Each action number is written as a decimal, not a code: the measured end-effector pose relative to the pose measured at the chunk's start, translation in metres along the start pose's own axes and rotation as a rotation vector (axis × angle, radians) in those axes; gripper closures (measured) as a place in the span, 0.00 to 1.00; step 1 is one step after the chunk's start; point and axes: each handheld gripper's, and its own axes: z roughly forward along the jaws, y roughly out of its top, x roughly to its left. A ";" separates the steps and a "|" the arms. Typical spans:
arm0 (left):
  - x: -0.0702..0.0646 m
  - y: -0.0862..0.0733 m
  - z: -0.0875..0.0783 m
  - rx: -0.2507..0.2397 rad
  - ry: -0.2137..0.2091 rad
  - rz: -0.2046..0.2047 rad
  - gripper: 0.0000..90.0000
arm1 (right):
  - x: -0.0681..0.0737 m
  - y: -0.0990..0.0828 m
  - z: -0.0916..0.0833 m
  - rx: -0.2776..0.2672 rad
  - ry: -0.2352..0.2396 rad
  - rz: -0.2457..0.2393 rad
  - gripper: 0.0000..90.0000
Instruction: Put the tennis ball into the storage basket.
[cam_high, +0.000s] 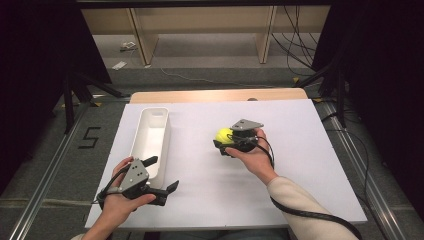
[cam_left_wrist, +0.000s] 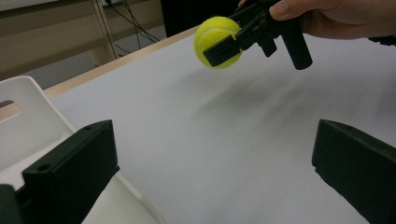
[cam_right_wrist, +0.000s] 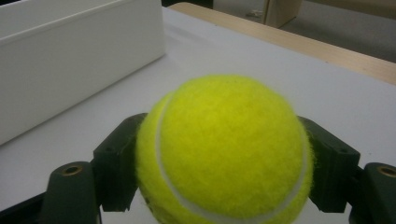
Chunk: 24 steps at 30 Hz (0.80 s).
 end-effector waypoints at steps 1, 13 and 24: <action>0.000 0.000 0.000 0.000 0.000 0.000 0.00 | 0.001 0.000 0.000 0.000 0.003 0.002 0.29; 0.000 0.000 0.000 0.002 -0.001 0.001 0.00 | 0.007 0.004 0.001 -0.012 0.017 -0.004 0.29; -0.001 0.000 0.001 0.000 -0.005 -0.003 0.00 | 0.011 0.006 0.001 -0.016 0.027 -0.009 0.29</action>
